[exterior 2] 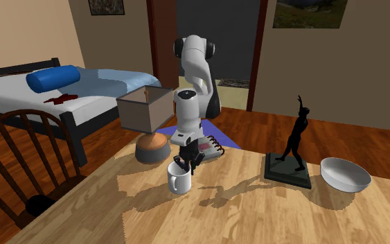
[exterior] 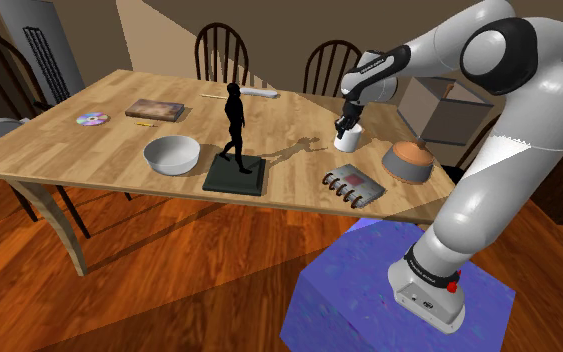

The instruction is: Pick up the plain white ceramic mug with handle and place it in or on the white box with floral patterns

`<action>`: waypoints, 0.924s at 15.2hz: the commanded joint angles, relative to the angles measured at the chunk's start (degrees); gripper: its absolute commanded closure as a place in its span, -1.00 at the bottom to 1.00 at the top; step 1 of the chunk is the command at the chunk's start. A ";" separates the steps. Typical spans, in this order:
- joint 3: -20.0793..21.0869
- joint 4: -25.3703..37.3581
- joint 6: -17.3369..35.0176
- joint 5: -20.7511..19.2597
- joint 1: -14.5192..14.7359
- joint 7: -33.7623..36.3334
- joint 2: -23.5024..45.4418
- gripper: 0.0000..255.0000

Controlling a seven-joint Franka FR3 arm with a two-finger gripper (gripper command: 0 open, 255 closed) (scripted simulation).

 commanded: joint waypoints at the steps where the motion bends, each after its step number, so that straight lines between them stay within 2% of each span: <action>1: 0.00 0.00 0.01 0.00 0.00 0.00 0.00 1.00; 14: -0.28 4.05 -8.69 -2.97 0.33 2.22 -5.06 1.00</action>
